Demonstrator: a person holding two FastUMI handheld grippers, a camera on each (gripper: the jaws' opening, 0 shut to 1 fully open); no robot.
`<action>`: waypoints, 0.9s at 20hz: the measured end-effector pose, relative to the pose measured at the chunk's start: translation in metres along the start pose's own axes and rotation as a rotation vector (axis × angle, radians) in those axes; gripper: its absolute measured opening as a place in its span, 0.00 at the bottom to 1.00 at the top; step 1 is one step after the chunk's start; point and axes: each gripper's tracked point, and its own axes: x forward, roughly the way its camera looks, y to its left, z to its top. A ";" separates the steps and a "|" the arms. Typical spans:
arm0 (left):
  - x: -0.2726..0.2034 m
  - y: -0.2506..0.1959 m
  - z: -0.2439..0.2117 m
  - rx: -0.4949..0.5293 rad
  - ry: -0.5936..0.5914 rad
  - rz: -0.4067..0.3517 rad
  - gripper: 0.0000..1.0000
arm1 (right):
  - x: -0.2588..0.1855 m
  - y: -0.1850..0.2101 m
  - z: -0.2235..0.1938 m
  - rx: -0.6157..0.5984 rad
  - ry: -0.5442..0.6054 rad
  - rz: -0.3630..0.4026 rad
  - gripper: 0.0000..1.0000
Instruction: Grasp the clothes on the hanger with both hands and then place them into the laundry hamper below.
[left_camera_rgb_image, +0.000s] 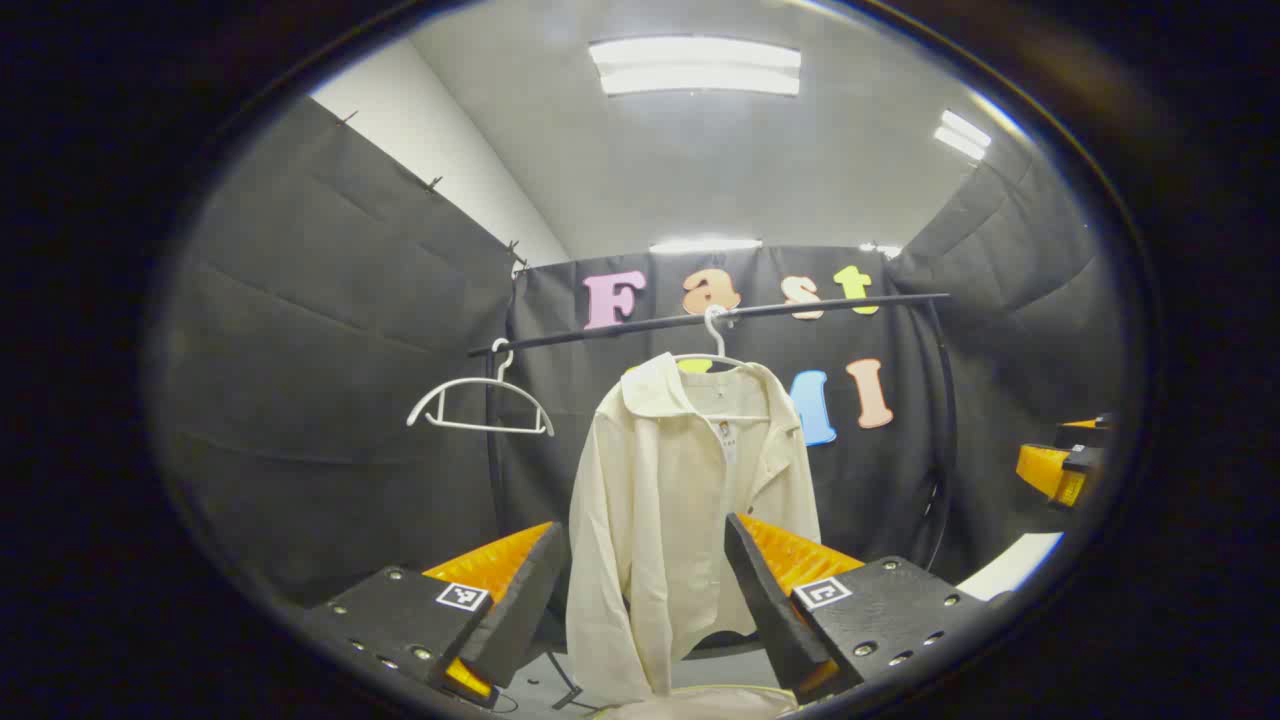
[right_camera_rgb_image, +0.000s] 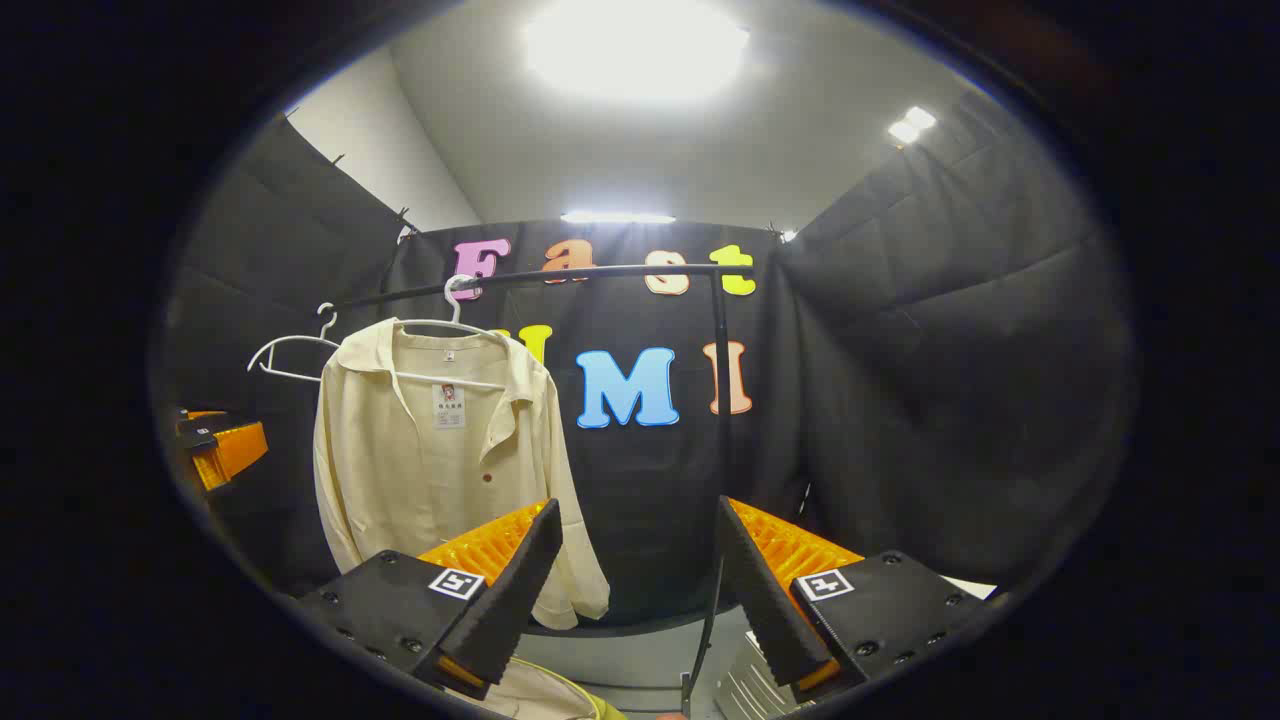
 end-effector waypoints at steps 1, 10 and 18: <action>-0.001 0.000 -0.003 0.004 0.002 0.003 0.96 | 0.002 -0.001 -0.004 0.004 0.009 0.001 0.96; 0.003 0.002 -0.006 0.034 0.018 0.031 0.95 | 0.016 0.004 -0.017 0.011 0.033 0.043 0.98; 0.010 0.000 -0.016 0.028 0.037 0.044 0.95 | 0.026 0.009 -0.017 -0.002 0.029 0.070 0.97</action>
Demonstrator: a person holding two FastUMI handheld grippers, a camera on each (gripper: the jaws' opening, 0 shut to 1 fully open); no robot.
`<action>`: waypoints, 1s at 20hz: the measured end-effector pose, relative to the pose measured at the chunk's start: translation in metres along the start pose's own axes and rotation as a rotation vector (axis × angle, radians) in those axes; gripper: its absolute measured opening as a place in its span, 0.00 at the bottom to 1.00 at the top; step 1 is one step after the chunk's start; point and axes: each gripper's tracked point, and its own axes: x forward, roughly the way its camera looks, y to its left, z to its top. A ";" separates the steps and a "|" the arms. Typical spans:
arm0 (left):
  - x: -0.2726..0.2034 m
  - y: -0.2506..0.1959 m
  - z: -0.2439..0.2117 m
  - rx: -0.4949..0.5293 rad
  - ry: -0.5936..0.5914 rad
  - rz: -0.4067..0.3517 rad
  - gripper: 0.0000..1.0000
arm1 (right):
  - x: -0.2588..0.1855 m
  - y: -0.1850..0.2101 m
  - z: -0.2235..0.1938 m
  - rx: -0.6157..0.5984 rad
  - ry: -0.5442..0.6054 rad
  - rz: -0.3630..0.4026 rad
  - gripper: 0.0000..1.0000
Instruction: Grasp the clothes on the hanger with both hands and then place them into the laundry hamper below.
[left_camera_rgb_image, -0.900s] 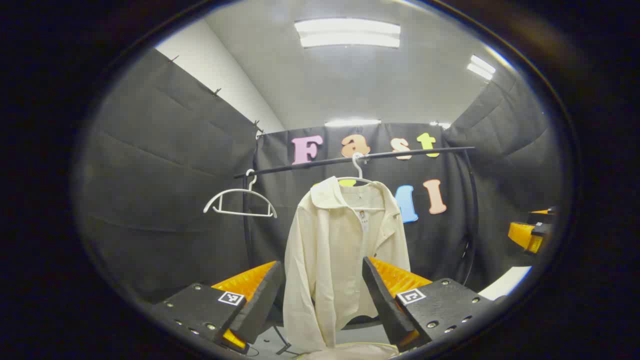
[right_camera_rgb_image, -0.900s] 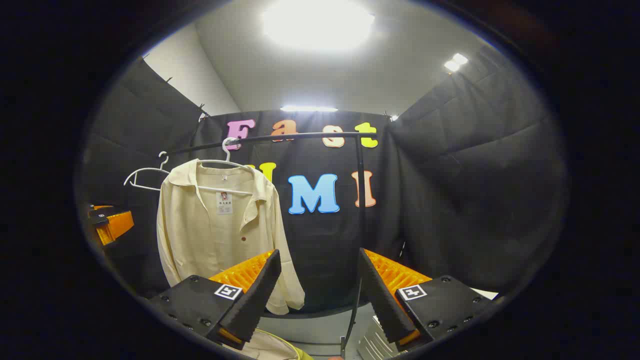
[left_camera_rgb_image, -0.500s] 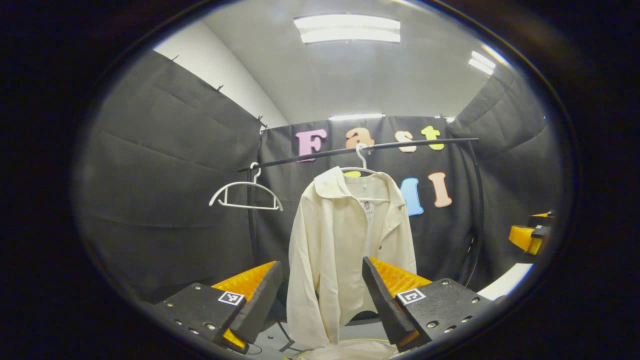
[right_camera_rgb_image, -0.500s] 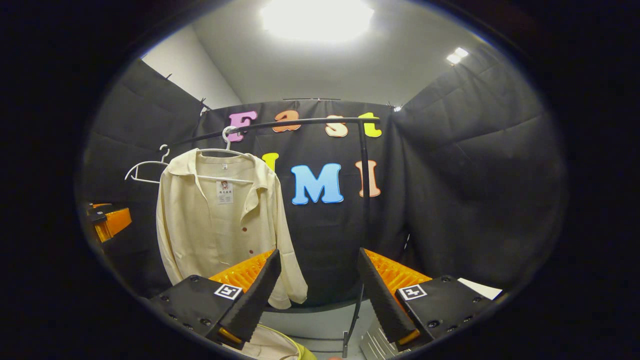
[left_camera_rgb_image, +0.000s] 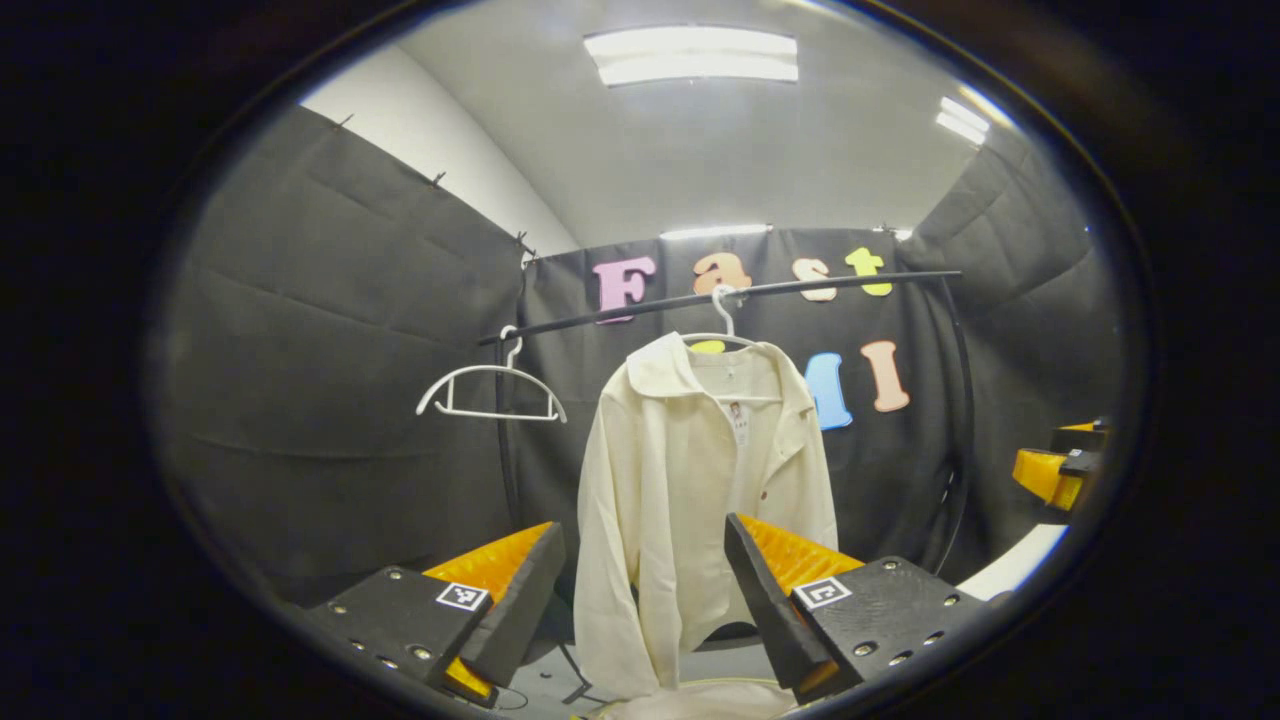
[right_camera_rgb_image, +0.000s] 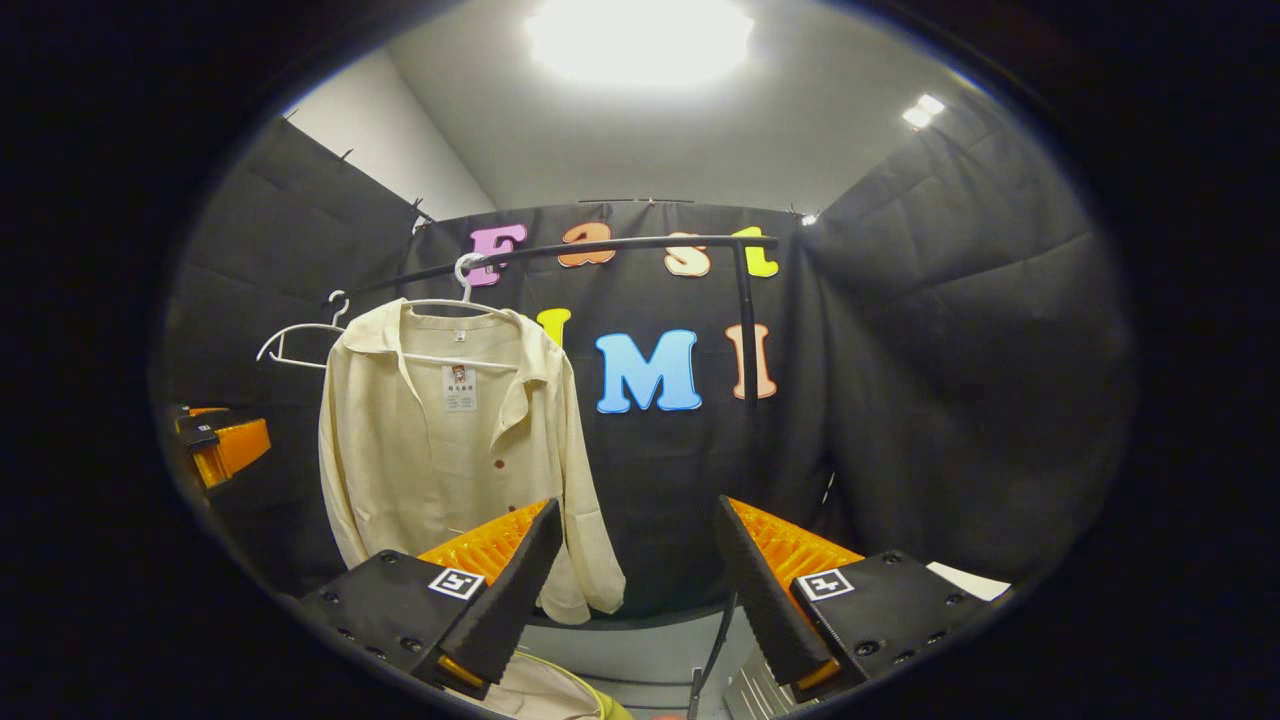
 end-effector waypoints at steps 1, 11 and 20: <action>0.000 0.001 0.001 0.000 -0.001 0.001 0.96 | 0.002 0.000 0.000 -0.002 -0.001 0.002 0.97; 0.013 0.010 0.003 -0.006 0.003 0.001 0.96 | 0.018 0.021 0.006 0.000 -0.011 0.003 0.98; 0.045 0.019 0.017 -0.025 -0.012 0.001 0.96 | 0.053 0.071 0.023 -0.005 -0.052 0.073 0.98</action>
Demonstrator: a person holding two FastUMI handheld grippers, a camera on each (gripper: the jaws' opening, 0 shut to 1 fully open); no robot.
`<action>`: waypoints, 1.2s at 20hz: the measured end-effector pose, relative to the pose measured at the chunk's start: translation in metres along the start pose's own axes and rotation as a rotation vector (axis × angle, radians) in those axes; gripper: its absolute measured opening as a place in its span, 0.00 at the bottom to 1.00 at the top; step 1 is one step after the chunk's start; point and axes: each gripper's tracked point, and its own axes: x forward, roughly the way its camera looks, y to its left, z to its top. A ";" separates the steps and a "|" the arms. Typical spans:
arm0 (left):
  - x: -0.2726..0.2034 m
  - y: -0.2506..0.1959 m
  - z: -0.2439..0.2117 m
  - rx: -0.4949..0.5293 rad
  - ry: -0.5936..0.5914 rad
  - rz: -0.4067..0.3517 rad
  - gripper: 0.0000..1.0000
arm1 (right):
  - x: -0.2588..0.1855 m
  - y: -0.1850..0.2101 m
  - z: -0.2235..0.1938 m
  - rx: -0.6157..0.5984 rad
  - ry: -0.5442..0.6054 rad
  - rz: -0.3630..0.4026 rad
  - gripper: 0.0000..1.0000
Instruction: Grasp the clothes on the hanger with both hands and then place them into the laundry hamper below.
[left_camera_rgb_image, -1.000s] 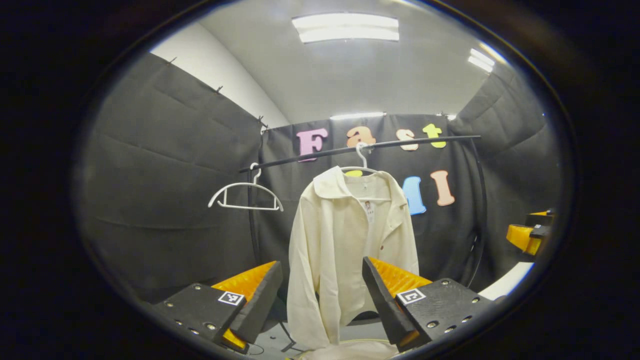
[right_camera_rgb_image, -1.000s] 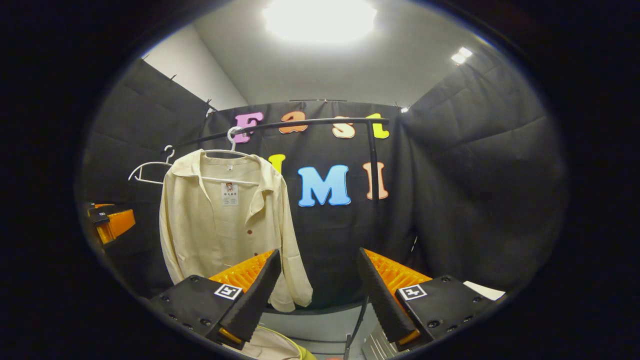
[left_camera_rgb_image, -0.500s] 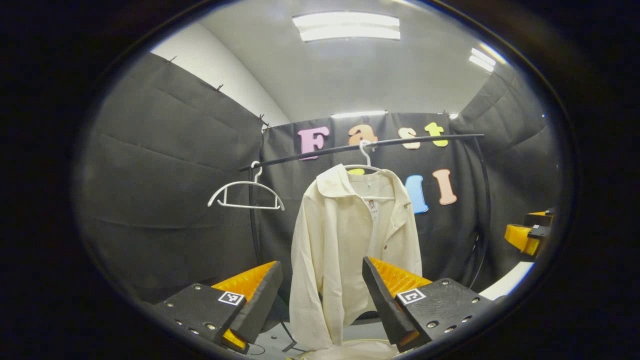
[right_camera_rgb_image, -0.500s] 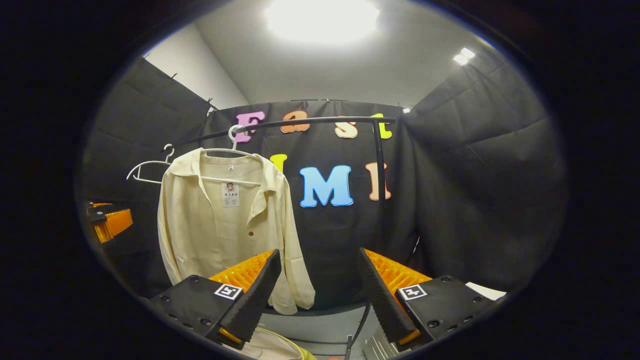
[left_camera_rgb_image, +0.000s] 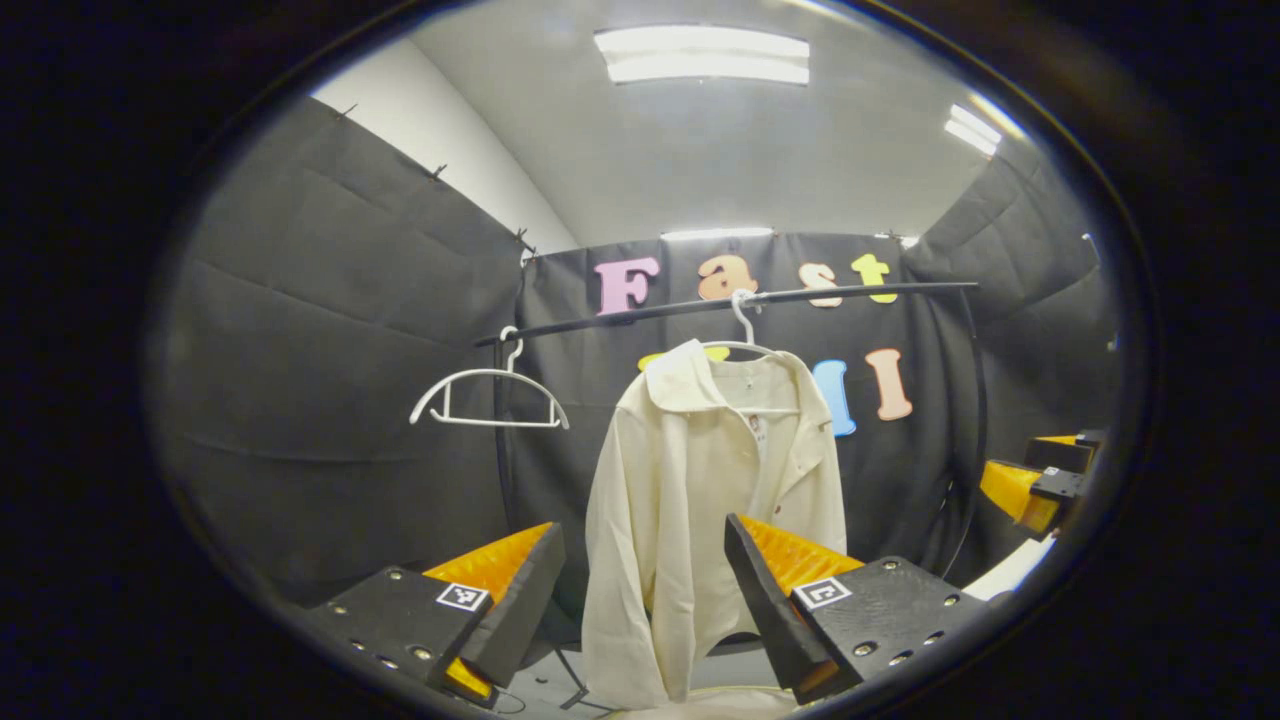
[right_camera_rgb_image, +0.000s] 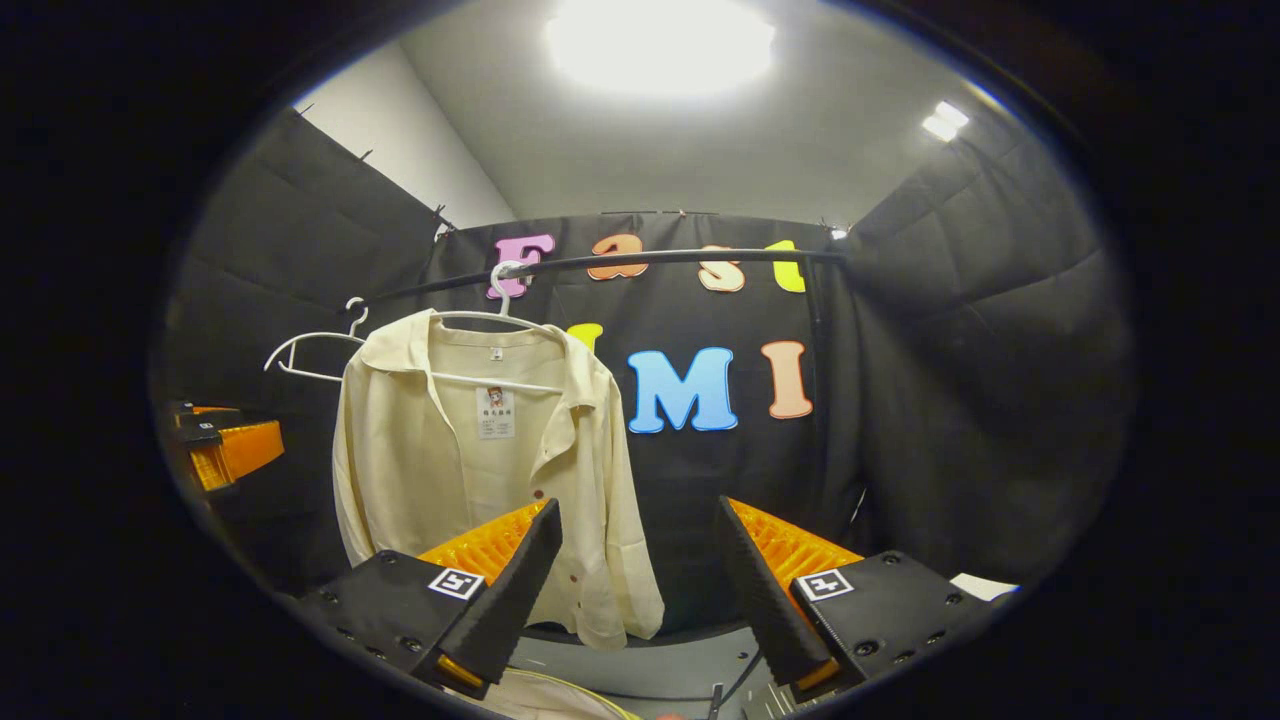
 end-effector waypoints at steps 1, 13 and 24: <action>0.005 -0.005 0.002 -0.008 -0.006 0.007 0.94 | 0.010 0.002 0.002 0.002 -0.005 0.012 0.98; 0.112 -0.082 -0.001 0.001 -0.006 0.090 0.95 | 0.141 0.014 0.001 0.081 -0.006 0.229 0.98; 0.196 -0.108 -0.006 0.047 -0.016 0.148 0.94 | 0.225 0.065 -0.001 0.159 -0.003 0.379 0.97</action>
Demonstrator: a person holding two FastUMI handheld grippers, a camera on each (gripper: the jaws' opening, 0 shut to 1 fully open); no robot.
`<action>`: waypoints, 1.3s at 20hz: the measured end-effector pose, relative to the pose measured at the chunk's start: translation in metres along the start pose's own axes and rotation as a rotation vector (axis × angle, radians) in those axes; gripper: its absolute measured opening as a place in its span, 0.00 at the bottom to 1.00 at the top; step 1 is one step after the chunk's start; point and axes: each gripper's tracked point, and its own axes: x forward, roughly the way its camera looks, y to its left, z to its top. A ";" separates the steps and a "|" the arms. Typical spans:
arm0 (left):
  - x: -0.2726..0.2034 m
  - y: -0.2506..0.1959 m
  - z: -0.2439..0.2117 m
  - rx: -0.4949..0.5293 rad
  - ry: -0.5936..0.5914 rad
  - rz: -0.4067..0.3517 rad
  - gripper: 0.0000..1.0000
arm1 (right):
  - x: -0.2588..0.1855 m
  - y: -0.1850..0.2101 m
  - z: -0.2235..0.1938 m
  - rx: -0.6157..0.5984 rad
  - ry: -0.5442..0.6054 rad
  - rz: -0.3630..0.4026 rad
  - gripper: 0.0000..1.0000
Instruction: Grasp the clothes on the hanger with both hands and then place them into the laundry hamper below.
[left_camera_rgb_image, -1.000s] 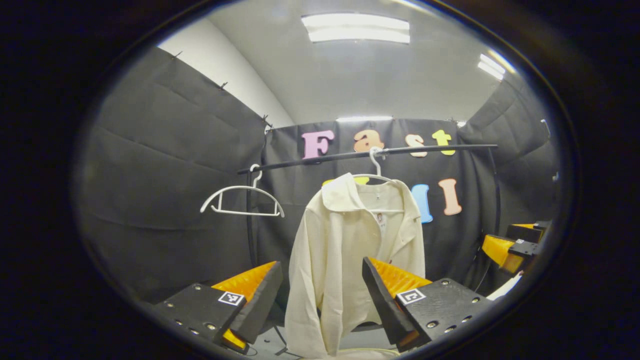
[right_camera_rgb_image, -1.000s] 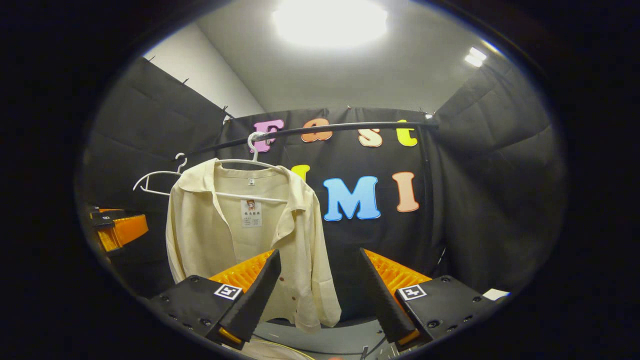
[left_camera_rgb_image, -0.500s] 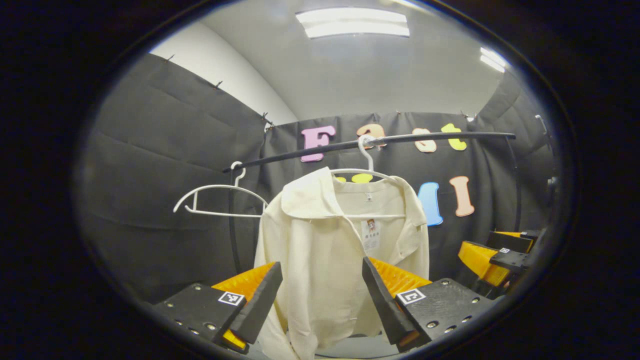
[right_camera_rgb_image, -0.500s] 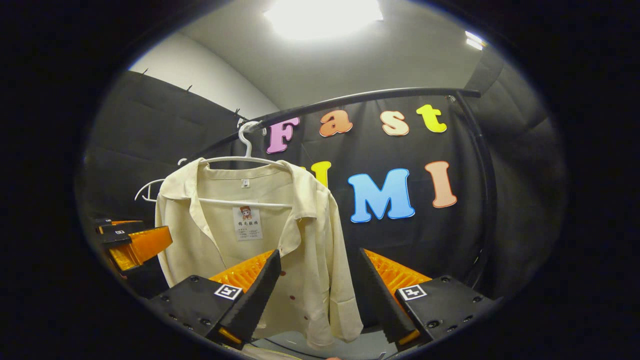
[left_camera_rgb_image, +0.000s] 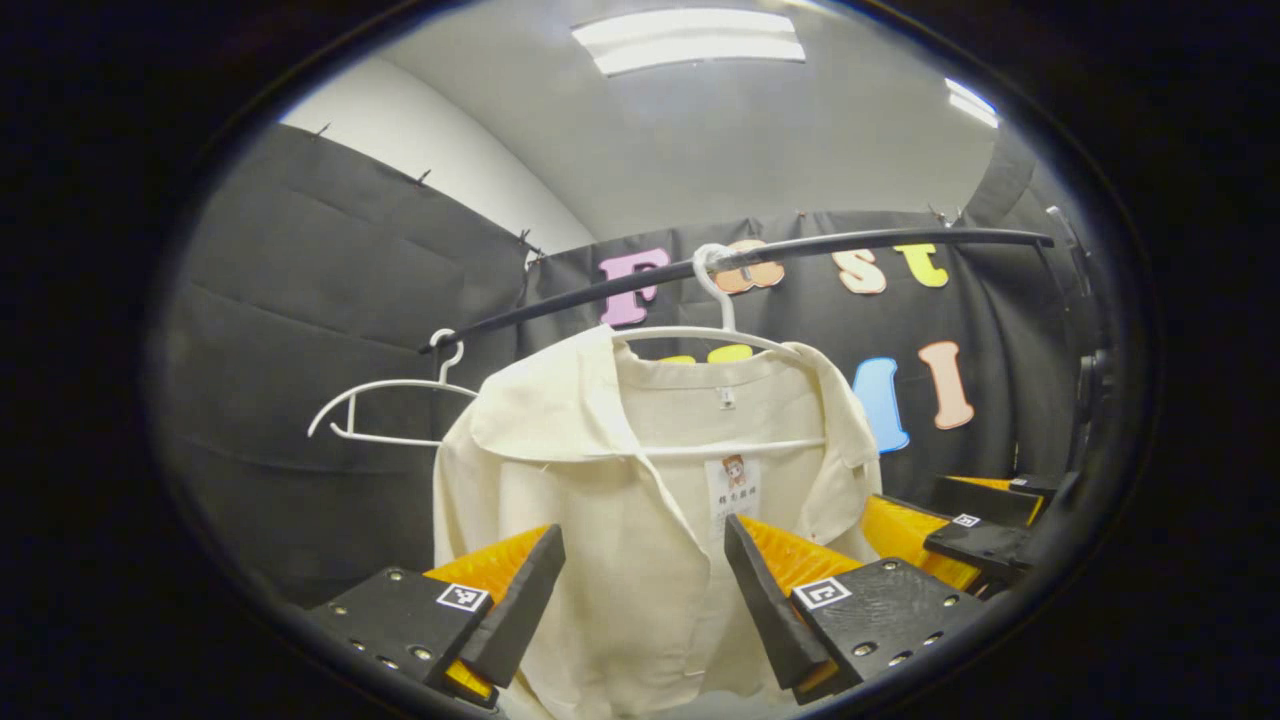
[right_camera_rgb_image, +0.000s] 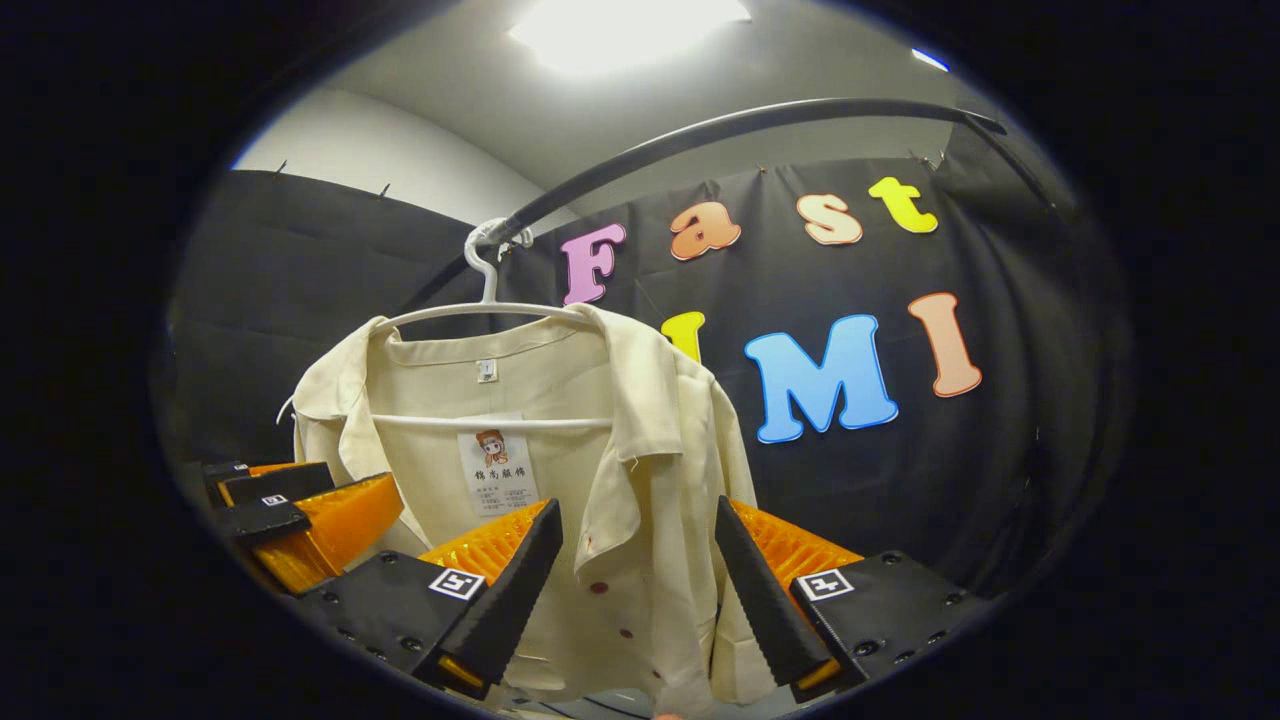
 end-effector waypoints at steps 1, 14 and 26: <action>0.007 0.000 -0.005 -0.001 0.009 0.015 0.95 | 0.007 0.000 0.001 0.001 -0.003 0.005 0.97; 0.052 0.021 -0.023 0.025 0.044 0.185 0.94 | 0.083 -0.009 -0.022 0.058 0.055 -0.055 0.97; 0.041 0.061 -0.024 0.048 0.065 0.301 0.16 | 0.099 -0.013 -0.021 0.103 0.066 -0.159 0.05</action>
